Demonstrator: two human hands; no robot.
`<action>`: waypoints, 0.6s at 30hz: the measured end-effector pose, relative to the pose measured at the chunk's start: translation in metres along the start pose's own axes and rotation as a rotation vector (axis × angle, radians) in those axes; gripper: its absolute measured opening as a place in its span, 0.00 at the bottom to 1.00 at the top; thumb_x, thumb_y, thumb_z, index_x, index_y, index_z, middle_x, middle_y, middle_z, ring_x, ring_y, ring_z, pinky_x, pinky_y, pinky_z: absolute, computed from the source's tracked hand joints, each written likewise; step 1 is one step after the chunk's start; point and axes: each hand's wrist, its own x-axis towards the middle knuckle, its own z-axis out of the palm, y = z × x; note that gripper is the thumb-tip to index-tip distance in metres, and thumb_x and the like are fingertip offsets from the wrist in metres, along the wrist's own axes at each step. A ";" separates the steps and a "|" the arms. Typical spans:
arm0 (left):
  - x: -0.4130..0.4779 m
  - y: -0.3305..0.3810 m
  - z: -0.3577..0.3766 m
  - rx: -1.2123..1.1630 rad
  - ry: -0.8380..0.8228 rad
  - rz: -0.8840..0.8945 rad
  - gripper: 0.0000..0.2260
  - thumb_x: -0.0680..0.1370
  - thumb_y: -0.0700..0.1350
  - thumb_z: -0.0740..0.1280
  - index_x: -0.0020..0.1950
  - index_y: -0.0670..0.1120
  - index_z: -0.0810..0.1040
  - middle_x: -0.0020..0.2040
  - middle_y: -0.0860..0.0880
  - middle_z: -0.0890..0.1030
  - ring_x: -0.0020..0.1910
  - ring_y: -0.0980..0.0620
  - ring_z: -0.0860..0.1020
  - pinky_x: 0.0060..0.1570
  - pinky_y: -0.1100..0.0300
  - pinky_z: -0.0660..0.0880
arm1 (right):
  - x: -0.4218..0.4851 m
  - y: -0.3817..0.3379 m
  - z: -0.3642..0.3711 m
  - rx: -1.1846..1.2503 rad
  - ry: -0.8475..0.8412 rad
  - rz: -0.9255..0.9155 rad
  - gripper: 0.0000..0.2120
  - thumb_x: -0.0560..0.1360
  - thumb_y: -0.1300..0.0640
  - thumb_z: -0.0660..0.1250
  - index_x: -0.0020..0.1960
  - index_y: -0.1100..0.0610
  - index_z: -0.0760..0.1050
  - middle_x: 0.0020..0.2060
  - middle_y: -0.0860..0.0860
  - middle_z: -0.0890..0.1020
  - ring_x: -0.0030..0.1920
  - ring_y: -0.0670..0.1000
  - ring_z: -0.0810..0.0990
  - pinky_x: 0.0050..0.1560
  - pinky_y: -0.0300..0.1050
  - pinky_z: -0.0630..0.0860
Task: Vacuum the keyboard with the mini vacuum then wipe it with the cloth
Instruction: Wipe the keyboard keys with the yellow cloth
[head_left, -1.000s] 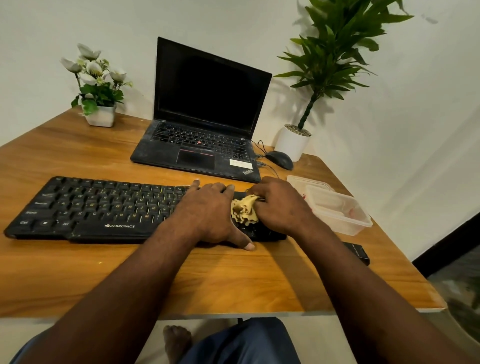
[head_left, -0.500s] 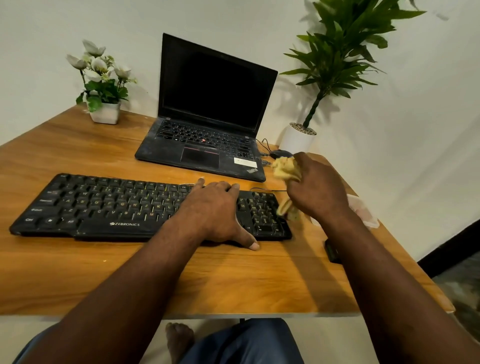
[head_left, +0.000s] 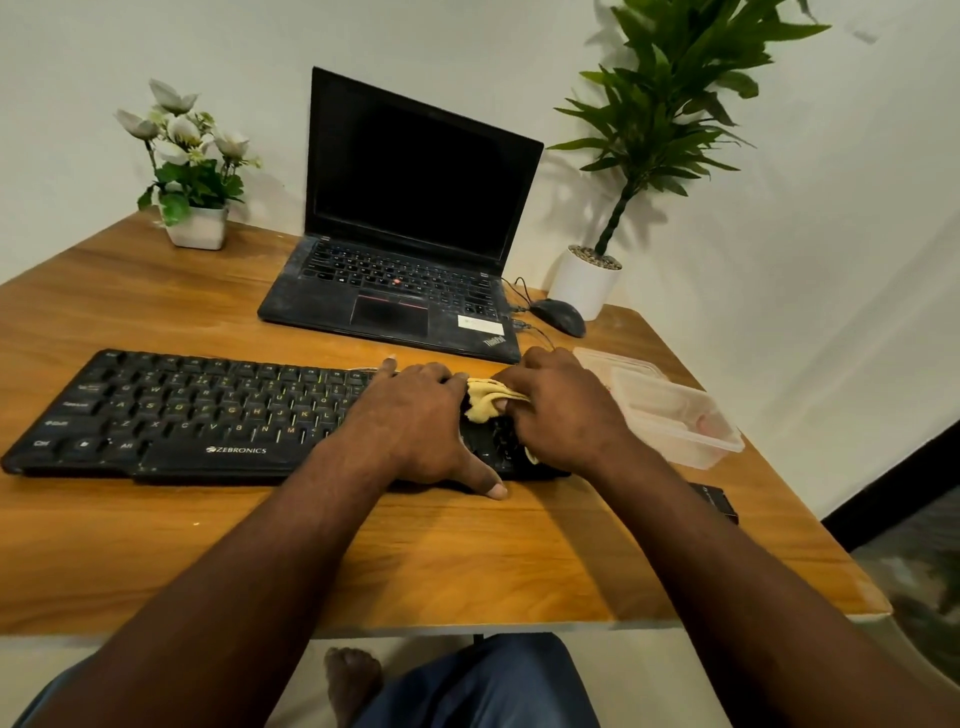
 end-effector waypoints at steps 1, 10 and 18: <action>0.000 0.000 0.000 -0.004 -0.004 -0.003 0.62 0.60 0.84 0.64 0.84 0.49 0.54 0.83 0.47 0.60 0.81 0.45 0.58 0.81 0.37 0.46 | 0.000 0.000 -0.003 -0.072 -0.007 -0.003 0.19 0.81 0.47 0.65 0.72 0.43 0.73 0.65 0.48 0.75 0.66 0.53 0.69 0.60 0.53 0.73; -0.002 0.000 -0.002 -0.023 -0.012 -0.010 0.64 0.59 0.84 0.64 0.85 0.48 0.50 0.84 0.47 0.56 0.83 0.45 0.55 0.81 0.37 0.44 | -0.006 0.018 -0.019 -0.350 -0.088 0.172 0.18 0.79 0.44 0.66 0.68 0.45 0.77 0.63 0.52 0.78 0.65 0.57 0.72 0.58 0.55 0.76; -0.002 0.000 -0.002 -0.017 -0.005 -0.006 0.65 0.60 0.84 0.64 0.85 0.48 0.49 0.84 0.46 0.56 0.83 0.45 0.55 0.81 0.38 0.45 | -0.007 0.018 -0.014 -0.038 0.138 0.349 0.18 0.77 0.54 0.70 0.67 0.50 0.79 0.56 0.53 0.79 0.56 0.56 0.77 0.50 0.49 0.77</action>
